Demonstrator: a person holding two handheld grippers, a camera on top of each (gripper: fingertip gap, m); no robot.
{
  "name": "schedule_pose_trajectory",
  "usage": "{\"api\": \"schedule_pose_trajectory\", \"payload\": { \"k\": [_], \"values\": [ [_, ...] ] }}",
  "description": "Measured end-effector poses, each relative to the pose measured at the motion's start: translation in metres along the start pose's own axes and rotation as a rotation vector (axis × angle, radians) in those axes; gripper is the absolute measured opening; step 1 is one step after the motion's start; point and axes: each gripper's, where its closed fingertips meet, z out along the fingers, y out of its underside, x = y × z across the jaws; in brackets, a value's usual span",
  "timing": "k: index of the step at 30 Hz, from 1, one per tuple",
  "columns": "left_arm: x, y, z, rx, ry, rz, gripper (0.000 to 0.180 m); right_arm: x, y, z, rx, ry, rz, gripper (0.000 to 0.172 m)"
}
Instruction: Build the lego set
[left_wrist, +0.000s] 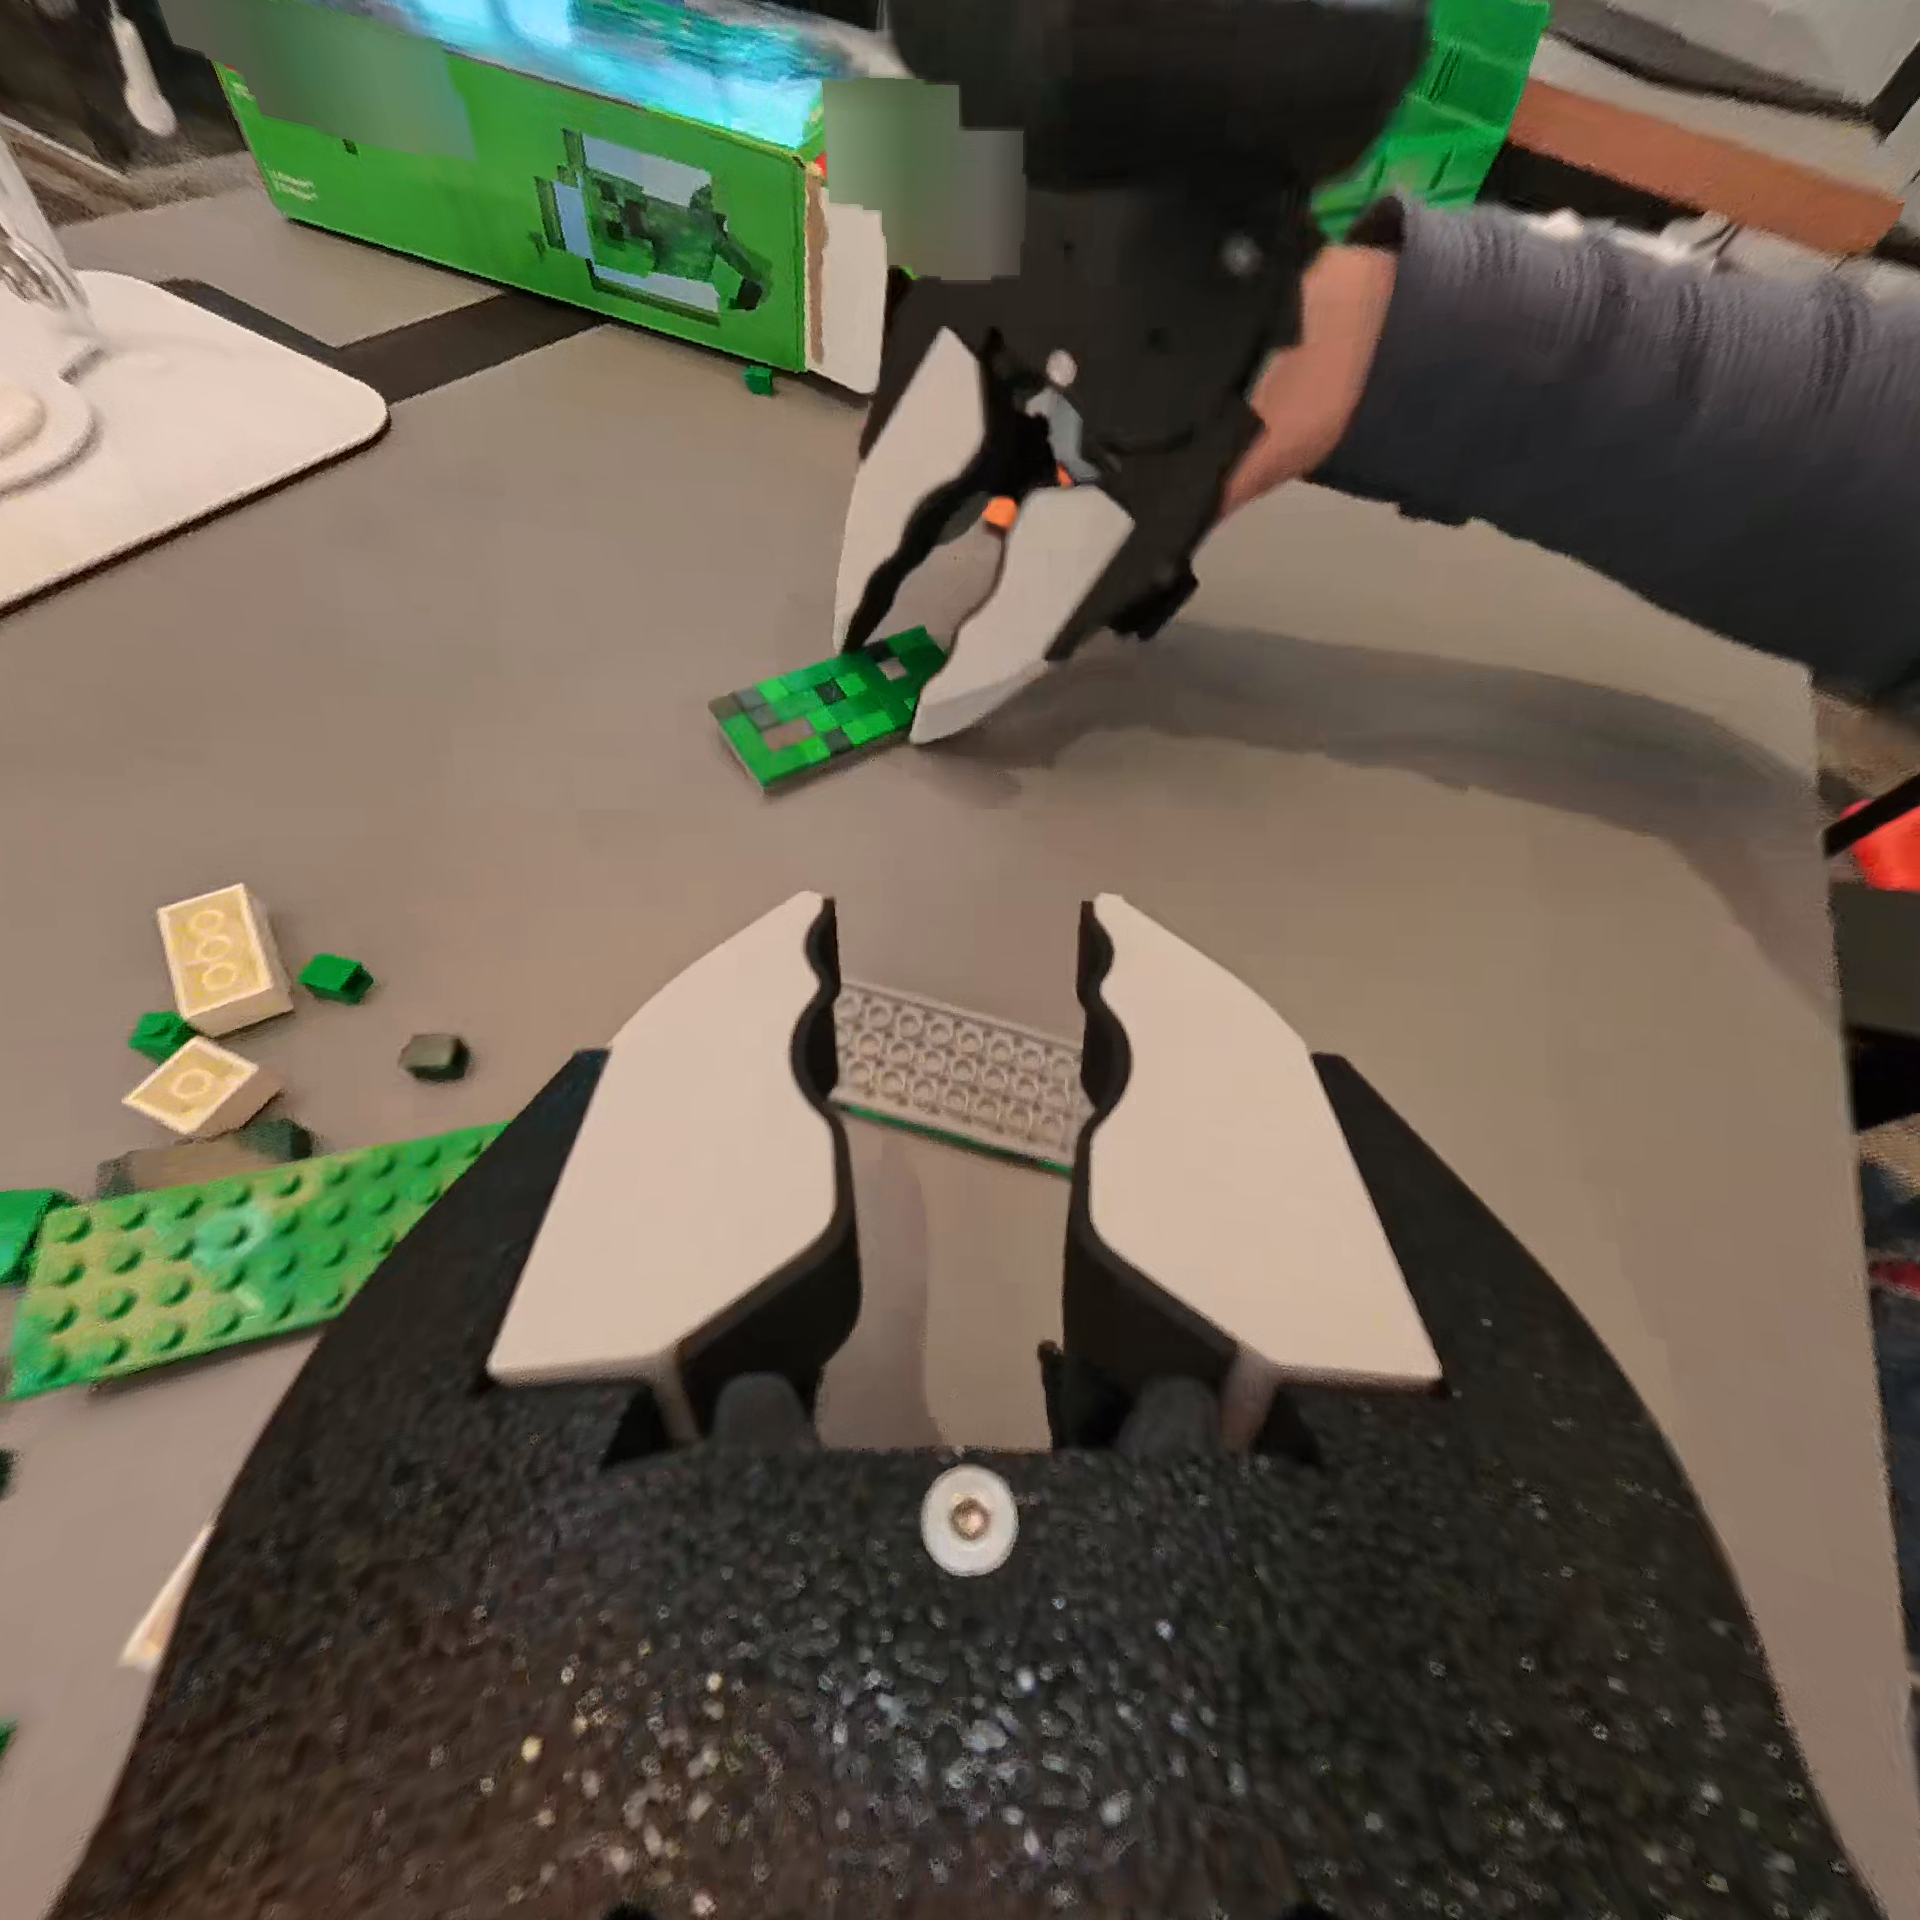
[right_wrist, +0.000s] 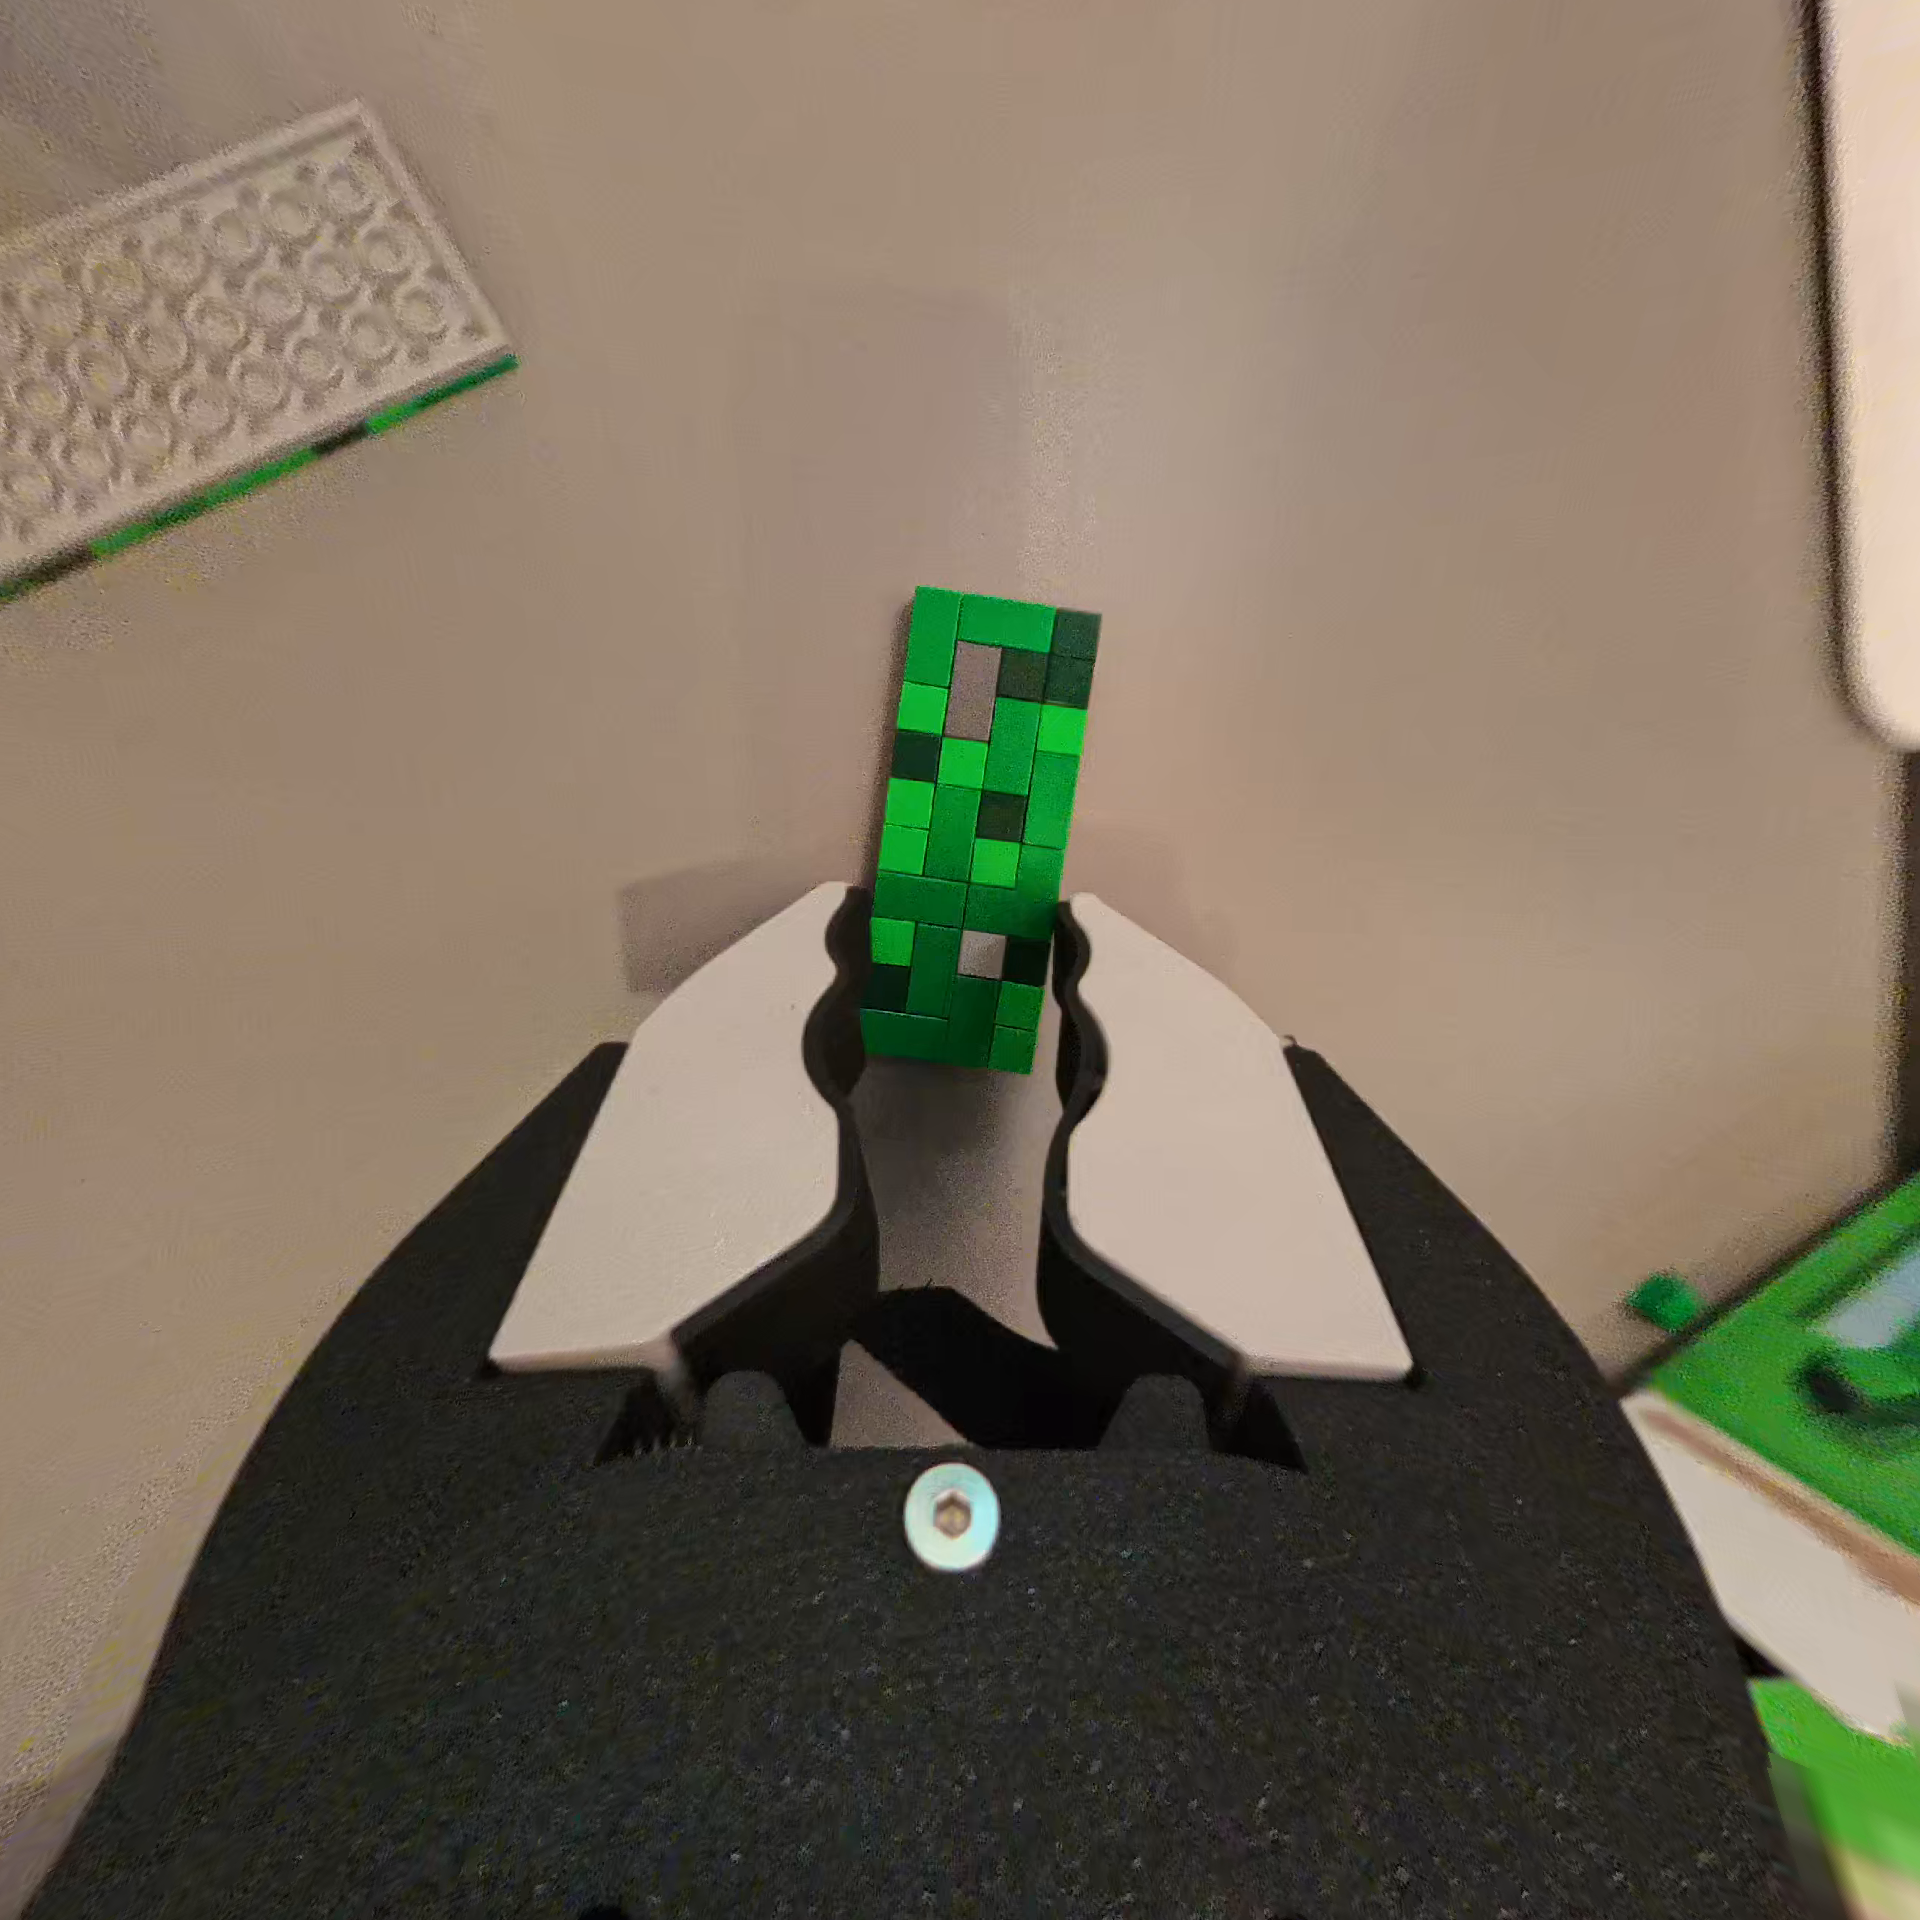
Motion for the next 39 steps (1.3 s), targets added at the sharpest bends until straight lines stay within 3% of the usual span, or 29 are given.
{"api": "schedule_pose_trajectory", "payload": {
  "k": [6, 11, 12, 14, 15, 16, 19, 23, 26, 29, 31, 34, 37, 39],
  "values": [
    [-0.02, -0.007, 0.044, -0.076, 0.092, -0.104, 0.052, -0.002, -0.013, -0.009, 0.097, 0.399, -0.561, 0.033],
    [-0.022, 0.007, 0.081, -0.249, 0.172, -0.105, 0.059, -0.006, -0.026, -0.02, 0.198, 0.606, -0.769, 0.032],
    [-0.024, 0.011, 0.085, -0.288, 0.165, -0.09, 0.055, -0.009, -0.028, -0.023, 0.216, 0.62, -0.785, 0.032],
    [-0.028, 0.017, 0.088, -0.343, 0.153, -0.035, 0.031, -0.012, -0.031, -0.03, 0.25, 0.653, -0.81, 0.034],
    [-0.022, 0.02, 0.085, -0.367, 0.2, 0.007, 0.0, -0.014, -0.032, -0.034, 0.279, 0.667, -0.816, 0.035],
    [-0.018, 0.018, 0.084, -0.346, 0.217, 0.044, 0.0, -0.018, -0.034, -0.04, 0.321, 0.67, -0.809, 0.041],
    [-0.016, 0.009, 0.079, -0.279, 0.158, 0.194, 0.0, -0.022, -0.029, -0.049, 0.385, 0.543, -0.682, 0.047],
    [-0.013, 0.005, 0.076, -0.258, 0.099, 0.343, 0.0, -0.026, -0.018, -0.044, 0.38, 0.244, -0.449, 0.051],
    [-0.01, 0.006, 0.075, -0.287, 0.102, 0.323, 0.0, -0.025, -0.005, -0.035, 0.297, 0.073, -0.318, 0.055],
    [0.002, 0.006, 0.081, -0.295, 0.165, 0.268, 0.0, -0.019, 0.013, -0.022, 0.185, -0.035, -0.304, 0.056],
    [0.004, 0.009, 0.083, -0.325, 0.163, 0.299, 0.022, -0.016, 0.01, -0.018, 0.182, -0.129, -0.27, 0.059],
    [0.006, 0.009, 0.081, -0.32, 0.158, 0.303, 0.03, -0.011, 0.007, -0.012, 0.121, -0.208, -0.306, 0.06],
    [0.012, 0.005, 0.072, -0.275, 0.181, 0.29, 0.04, -0.02, 0.013, -0.008, -0.023, -0.36, -0.297, 0.044],
    [0.013, 0.005, 0.068, -0.259, 0.175, 0.333, 0.05, -0.021, 0.013, -0.009, -0.08, -0.375, -0.322, 0.035]
  ]
}}
